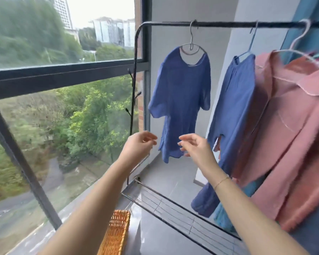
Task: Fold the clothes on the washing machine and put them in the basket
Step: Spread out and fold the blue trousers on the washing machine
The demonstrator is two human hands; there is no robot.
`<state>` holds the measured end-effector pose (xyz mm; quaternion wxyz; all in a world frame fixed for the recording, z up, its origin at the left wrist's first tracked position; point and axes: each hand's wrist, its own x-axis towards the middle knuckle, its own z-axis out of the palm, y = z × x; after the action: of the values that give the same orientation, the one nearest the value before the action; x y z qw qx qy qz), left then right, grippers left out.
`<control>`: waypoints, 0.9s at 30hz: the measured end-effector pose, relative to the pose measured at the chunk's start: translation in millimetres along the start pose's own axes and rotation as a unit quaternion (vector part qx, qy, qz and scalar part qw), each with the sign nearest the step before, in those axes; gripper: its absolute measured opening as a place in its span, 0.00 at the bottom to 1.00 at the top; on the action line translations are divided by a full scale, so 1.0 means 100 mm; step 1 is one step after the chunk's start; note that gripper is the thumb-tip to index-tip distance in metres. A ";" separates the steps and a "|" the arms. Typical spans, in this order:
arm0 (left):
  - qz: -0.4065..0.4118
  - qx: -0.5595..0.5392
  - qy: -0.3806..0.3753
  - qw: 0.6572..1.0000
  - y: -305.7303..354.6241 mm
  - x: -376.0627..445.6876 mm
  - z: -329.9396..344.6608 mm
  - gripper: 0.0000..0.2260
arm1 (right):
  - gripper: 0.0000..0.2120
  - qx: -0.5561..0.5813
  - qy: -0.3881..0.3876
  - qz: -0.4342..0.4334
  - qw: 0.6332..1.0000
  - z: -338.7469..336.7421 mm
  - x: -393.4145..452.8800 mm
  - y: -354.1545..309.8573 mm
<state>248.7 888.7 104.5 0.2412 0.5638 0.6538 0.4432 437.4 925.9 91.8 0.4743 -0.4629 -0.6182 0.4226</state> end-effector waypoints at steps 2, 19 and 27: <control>0.015 0.012 0.010 1.000 0.24 0.31 0.21 0.11 | 0.07 -0.001 -0.004 -0.013 1.000 -0.26 0.34 -0.03; 0.135 0.042 0.081 0.987 1.04 2.51 0.35 0.12 | 0.07 -0.011 0.022 -0.097 0.995 -0.59 2.81 -0.43; 0.239 0.066 0.165 0.955 1.39 3.57 -0.03 0.10 | 0.05 0.008 0.079 -0.134 0.988 -0.46 3.81 -0.84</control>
<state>230.3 1223.8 290.0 -0.0210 0.6375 0.5586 0.5303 422.0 1283.0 255.7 0.5778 -0.4039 -0.6319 0.3220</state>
